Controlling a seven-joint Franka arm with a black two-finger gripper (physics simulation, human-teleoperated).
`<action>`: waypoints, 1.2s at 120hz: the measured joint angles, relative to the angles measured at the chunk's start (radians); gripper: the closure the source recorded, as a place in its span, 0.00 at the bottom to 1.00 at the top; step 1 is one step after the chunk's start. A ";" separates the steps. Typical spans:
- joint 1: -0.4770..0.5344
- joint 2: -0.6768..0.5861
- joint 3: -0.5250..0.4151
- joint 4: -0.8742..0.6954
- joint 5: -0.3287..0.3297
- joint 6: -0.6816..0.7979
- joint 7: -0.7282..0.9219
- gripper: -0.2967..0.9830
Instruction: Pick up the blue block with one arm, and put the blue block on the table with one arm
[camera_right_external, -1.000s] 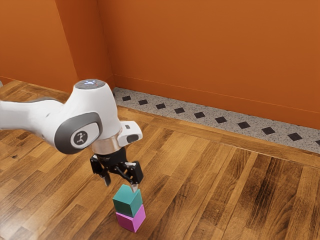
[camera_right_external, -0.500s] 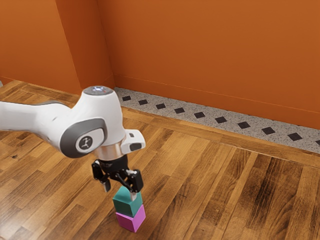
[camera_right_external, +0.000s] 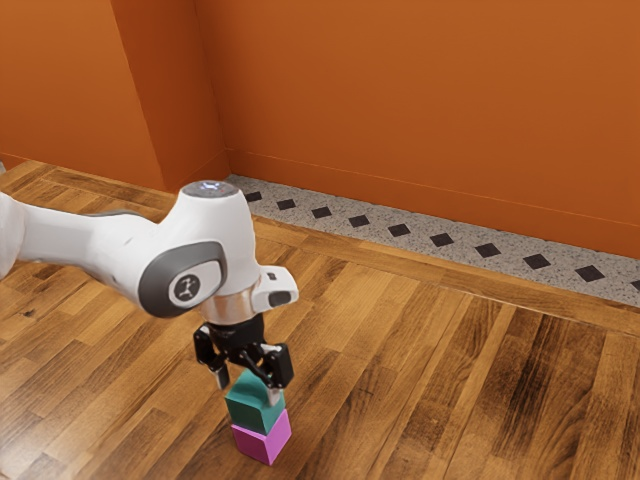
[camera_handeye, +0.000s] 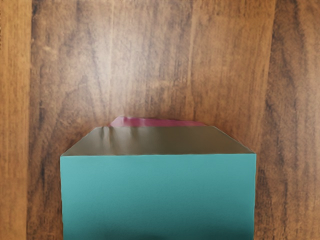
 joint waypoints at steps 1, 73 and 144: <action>0.000 0.002 0.000 0.000 0.000 0.000 0.000 0.25; -0.005 0.049 0.001 0.003 0.030 0.045 0.002 0.45; -0.032 0.155 -0.075 0.194 0.086 -0.009 -0.025 0.47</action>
